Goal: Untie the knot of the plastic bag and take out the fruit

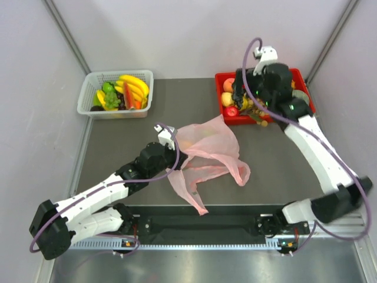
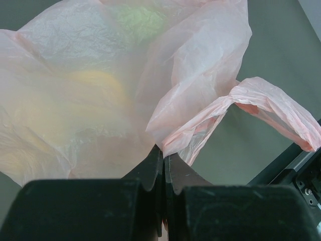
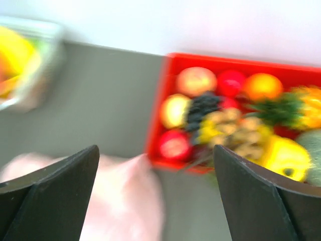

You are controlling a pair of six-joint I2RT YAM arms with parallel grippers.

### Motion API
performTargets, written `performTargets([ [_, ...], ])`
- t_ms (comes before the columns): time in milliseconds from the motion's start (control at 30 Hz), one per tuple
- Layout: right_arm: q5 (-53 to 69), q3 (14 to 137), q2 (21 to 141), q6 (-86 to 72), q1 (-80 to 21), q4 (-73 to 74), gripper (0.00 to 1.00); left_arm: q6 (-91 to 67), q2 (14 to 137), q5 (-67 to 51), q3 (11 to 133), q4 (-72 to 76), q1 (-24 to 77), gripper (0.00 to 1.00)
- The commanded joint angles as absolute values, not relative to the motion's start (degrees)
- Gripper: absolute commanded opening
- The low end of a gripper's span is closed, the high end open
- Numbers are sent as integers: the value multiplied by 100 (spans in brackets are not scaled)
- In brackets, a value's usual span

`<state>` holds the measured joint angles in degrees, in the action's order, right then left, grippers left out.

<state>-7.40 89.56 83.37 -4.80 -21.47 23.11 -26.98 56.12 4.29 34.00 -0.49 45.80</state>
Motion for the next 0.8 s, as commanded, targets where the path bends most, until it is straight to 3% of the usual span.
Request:
performTargets([
  [0, -167, 7766, 7051, -790, -3179, 2435, 92, -2742, 5581, 519, 3419, 114, 4562, 0],
  [100, 228, 6711, 6093, -1254, -4050, 2041, 78, -2821, 5660, 528, 3568, 132, 4562, 0],
  [200, 230, 5953, 5398, -1633, -4998, 1741, 58, -2813, 5730, 475, 3718, 149, 4561, 0],
  [300, -288, 5459, 5168, -1880, -6053, 1573, 32, -2769, 5792, 518, 3805, 228, 4562, 0],
  [333, -429, 5354, 5194, -1924, -6499, 1504, 17, -2734, 5844, 519, 3832, 229, 4562, 0],
  [400, -667, 5082, 5431, -1995, -6801, 1354, 1, -2690, 5888, 518, 3920, 202, 4553, 0],
  [633, -1501, 4562, 6642, -2171, -7207, 344, 0, -2496, 5670, 843, 3964, -465, 4562, 0],
  [767, -2844, 4518, 7346, -2328, -7216, -112, 1, -2461, 5441, 1010, 3876, -650, 4553, 0],
])
